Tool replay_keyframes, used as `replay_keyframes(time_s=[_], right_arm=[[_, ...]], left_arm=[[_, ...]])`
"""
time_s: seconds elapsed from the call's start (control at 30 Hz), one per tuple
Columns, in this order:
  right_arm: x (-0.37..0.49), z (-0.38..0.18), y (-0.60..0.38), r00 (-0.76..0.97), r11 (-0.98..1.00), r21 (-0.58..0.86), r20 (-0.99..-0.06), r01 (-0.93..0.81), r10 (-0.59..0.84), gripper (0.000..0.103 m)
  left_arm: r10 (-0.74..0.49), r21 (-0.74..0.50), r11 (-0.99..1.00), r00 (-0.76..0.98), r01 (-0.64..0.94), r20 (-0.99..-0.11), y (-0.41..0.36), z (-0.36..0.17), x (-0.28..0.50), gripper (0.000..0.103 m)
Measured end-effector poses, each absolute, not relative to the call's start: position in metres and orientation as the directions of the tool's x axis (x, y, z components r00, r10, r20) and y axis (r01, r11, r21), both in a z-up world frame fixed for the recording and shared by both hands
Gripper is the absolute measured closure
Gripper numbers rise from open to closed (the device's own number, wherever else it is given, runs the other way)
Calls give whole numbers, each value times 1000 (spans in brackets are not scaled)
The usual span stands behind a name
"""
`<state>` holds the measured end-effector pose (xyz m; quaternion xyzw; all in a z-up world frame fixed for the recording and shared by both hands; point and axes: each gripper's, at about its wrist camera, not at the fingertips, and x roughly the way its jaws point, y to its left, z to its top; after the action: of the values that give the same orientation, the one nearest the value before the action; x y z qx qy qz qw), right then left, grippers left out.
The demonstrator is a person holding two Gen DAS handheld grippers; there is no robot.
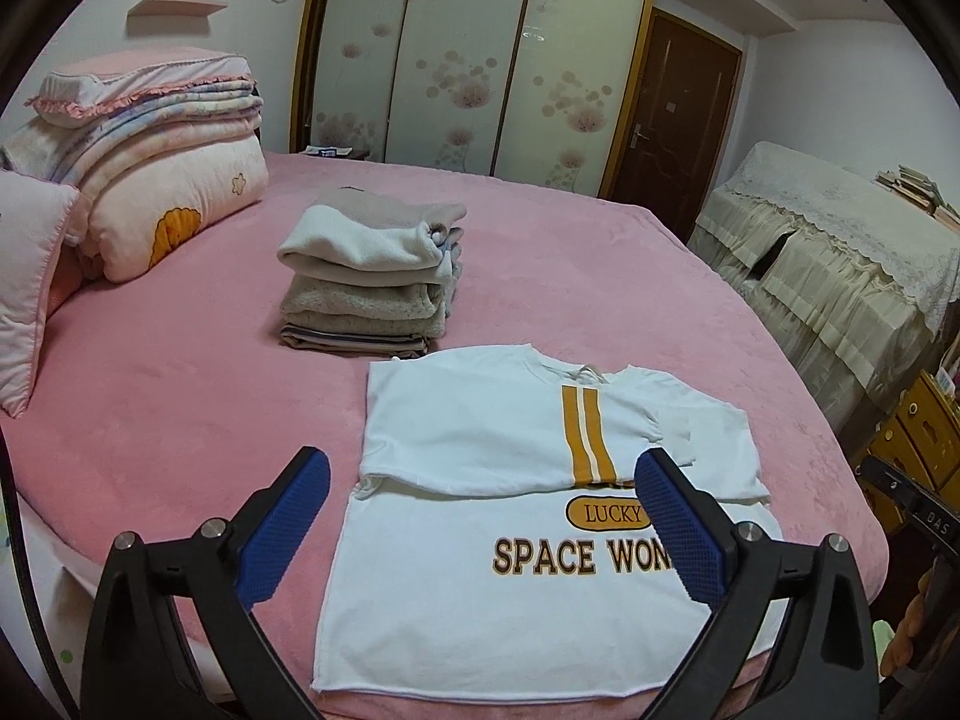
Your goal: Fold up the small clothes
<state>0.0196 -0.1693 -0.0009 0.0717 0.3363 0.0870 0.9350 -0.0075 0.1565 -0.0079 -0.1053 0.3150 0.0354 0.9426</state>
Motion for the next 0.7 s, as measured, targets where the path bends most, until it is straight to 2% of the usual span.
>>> replay_keyframes(time_s=[0.23, 0.43, 0.7], right_arm=[[-19, 1, -165, 792, 974, 154, -568, -166, 225, 67], [-36, -13, -165, 780, 973, 147, -581, -180, 232, 67], [-52, -28, -171, 781, 973, 144, -582, -178, 229, 67]], left_arm=[[7, -179, 974, 807, -140, -590, 157, -19, -41, 1], [83, -108, 977, 791, -185, -607, 155, -31, -63, 1], [87, -60, 984, 747, -168, -659, 153, -46, -73, 1]])
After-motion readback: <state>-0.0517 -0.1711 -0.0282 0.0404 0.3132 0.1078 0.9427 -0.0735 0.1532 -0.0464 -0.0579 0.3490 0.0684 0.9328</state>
